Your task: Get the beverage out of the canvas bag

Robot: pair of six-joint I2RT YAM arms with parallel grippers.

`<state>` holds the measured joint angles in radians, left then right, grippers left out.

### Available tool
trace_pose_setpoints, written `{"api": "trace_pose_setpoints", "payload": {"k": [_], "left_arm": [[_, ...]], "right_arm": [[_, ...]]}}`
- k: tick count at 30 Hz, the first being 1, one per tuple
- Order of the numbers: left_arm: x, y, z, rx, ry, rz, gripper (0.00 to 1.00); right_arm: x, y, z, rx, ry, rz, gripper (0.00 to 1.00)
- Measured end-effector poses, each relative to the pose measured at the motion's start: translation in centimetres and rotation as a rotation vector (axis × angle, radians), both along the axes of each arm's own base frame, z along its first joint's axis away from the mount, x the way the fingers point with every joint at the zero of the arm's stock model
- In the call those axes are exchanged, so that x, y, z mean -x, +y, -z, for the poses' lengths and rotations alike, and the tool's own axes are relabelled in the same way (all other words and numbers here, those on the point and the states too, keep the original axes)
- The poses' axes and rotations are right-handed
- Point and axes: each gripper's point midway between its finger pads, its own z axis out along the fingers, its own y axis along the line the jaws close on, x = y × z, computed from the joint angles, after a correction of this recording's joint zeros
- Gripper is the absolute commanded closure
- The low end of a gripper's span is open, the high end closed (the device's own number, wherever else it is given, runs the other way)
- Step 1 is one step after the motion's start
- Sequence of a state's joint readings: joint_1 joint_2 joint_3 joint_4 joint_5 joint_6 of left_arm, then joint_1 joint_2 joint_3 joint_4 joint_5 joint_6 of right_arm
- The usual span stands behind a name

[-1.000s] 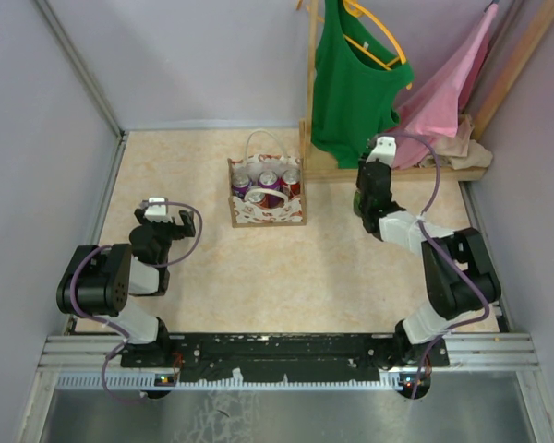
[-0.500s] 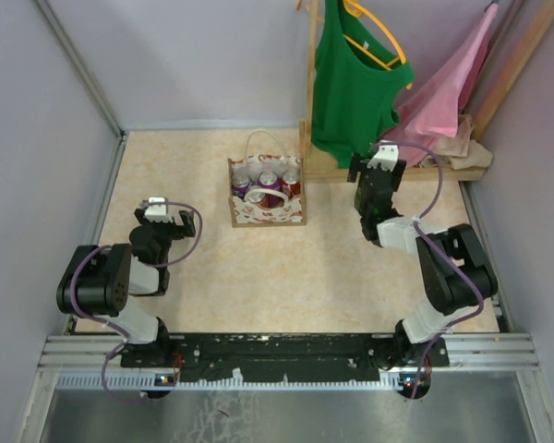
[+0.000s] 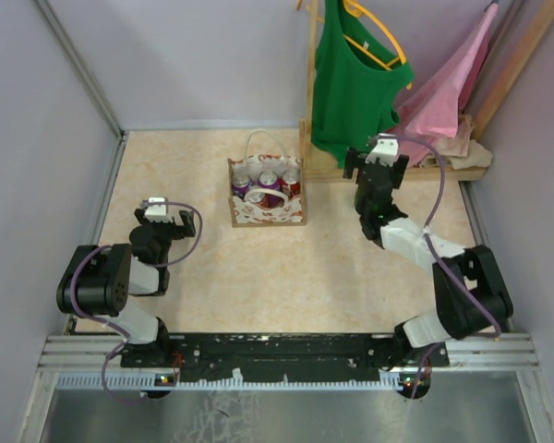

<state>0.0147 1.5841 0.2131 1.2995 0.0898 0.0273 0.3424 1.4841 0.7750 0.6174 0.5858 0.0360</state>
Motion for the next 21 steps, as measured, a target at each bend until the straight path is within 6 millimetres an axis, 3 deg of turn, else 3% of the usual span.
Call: {"api": "trace_pose_setpoints", "payload": {"k": [3, 5, 7, 8, 11, 16, 21], "left_arm": [[0.0, 0.0, 0.0, 0.0, 0.0, 0.0, 0.0], [0.0, 0.0, 0.0, 0.0, 0.0, 0.0, 0.0], [0.0, 0.0, 0.0, 0.0, 0.0, 0.0, 0.0], [0.0, 0.0, 0.0, 0.0, 0.0, 0.0, 0.0], [0.0, 0.0, 0.0, 0.0, 0.0, 0.0, 0.0], [0.0, 0.0, 0.0, 0.0, 0.0, 0.0, 0.0], [0.0, 0.0, 0.0, 0.0, 0.0, 0.0, 0.0]], "right_arm": [[1.3, 2.6, -3.8, 0.002, -0.042, -0.037, 0.02], [2.7, 5.5, -6.9, 0.001, -0.088, -0.094, 0.03], [4.4, 8.1, -9.6, -0.007, -0.133, -0.154, 0.11], [5.1, 9.3, -10.8, -0.012, -0.153, -0.186, 0.18], [6.1, 10.9, -13.5, -0.023, -0.185, -0.237, 0.63], [5.3, 12.5, -16.6, -0.044, -0.207, -0.284, 1.0], [1.5, 17.2, -17.5, -0.028, -0.15, -0.371, 1.0]]}}
